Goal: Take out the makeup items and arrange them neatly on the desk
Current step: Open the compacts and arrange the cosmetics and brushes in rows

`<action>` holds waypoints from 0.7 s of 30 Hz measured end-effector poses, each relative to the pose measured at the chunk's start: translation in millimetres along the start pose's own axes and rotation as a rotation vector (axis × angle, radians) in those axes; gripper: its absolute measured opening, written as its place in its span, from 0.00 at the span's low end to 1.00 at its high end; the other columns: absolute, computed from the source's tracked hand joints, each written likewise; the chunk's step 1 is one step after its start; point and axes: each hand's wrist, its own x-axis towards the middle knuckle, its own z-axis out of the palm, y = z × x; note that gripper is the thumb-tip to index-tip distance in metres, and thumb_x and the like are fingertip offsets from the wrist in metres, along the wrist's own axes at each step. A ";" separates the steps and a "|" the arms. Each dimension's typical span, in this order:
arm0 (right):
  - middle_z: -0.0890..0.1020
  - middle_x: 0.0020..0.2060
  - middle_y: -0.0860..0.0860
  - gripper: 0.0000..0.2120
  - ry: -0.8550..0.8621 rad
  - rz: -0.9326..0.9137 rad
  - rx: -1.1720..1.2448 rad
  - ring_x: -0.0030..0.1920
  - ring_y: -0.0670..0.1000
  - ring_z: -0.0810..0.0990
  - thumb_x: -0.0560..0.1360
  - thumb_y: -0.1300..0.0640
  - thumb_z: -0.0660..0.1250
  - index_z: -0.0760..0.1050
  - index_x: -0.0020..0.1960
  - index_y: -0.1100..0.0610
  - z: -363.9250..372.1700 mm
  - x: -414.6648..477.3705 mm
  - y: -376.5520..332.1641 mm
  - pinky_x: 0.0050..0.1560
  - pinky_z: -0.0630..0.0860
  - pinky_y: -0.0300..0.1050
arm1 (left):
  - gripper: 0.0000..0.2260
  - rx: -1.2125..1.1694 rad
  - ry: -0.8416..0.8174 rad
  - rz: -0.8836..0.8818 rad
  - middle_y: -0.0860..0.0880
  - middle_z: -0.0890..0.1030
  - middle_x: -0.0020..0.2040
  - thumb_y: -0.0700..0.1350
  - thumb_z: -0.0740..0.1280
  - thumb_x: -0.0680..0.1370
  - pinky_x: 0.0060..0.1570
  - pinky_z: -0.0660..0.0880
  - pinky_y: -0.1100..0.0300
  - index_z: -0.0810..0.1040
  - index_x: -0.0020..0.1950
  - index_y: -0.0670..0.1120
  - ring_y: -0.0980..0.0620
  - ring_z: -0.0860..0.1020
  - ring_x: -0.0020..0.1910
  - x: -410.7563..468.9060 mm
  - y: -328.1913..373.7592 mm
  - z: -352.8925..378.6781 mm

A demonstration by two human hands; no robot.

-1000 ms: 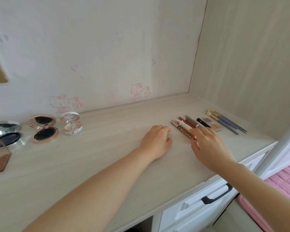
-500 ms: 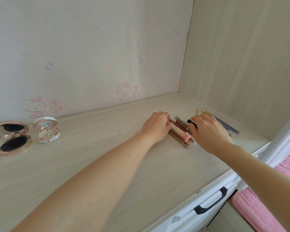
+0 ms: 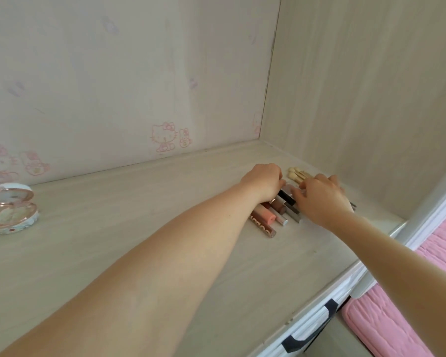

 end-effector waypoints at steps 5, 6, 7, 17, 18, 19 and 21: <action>0.73 0.47 0.54 0.24 -0.009 0.074 0.019 0.56 0.60 0.68 0.79 0.39 0.52 0.77 0.49 0.57 8.1 4.3 -1.3 0.54 0.65 0.54 | 0.14 0.023 -0.091 -0.030 0.43 0.82 0.51 0.51 0.63 0.79 0.53 0.77 0.51 0.80 0.54 0.42 0.43 0.79 0.51 9.6 6.0 4.0; 0.72 0.46 0.54 0.24 -0.010 0.085 0.029 0.55 0.60 0.68 0.78 0.38 0.53 0.77 0.48 0.57 8.2 4.9 -1.1 0.53 0.64 0.53 | 0.14 0.023 -0.093 -0.030 0.43 0.81 0.52 0.51 0.64 0.79 0.54 0.76 0.51 0.80 0.55 0.42 0.44 0.78 0.51 10.1 6.6 3.2; 0.72 0.45 0.54 0.24 -0.011 0.099 0.048 0.55 0.60 0.68 0.78 0.38 0.53 0.76 0.46 0.57 7.8 5.4 -1.1 0.52 0.64 0.53 | 0.14 0.018 -0.093 -0.031 0.43 0.81 0.52 0.52 0.65 0.79 0.53 0.76 0.52 0.80 0.55 0.42 0.44 0.78 0.52 10.3 6.9 1.7; 0.80 0.45 0.52 0.08 0.075 0.213 0.342 0.54 0.59 0.73 0.77 0.49 0.64 0.76 0.48 0.53 -4.5 2.0 -3.8 0.51 0.61 0.50 | 0.08 -0.229 0.045 -0.017 0.46 0.76 0.50 0.42 0.70 0.75 0.45 0.71 0.59 0.77 0.54 0.44 0.47 0.76 0.50 -6.2 14.8 -7.6; 0.80 0.44 0.51 0.07 0.090 0.205 0.367 0.53 0.58 0.73 0.77 0.49 0.65 0.76 0.47 0.52 -7.8 0.0 -4.0 0.51 0.61 0.51 | 0.07 -0.268 0.064 -0.016 0.47 0.75 0.48 0.41 0.70 0.75 0.42 0.69 0.60 0.77 0.52 0.44 0.48 0.75 0.48 -9.2 15.8 -9.0; 0.79 0.44 0.49 0.06 0.105 0.194 0.385 0.52 0.57 0.74 0.77 0.49 0.65 0.76 0.47 0.51 -12.1 -2.2 -4.9 0.51 0.61 0.50 | 0.06 -0.302 0.084 -0.011 0.48 0.75 0.47 0.40 0.70 0.75 0.39 0.68 0.62 0.77 0.51 0.44 0.48 0.75 0.47 -12.6 16.4 -11.1; 0.77 0.42 0.47 0.06 0.137 0.162 0.425 0.50 0.54 0.73 0.76 0.49 0.66 0.76 0.48 0.52 -21.7 -7.1 -8.4 0.52 0.61 0.50 | 0.06 -0.364 0.115 0.002 0.49 0.76 0.45 0.41 0.71 0.75 0.35 0.67 0.63 0.77 0.50 0.44 0.50 0.75 0.44 -22.0 16.2 -18.2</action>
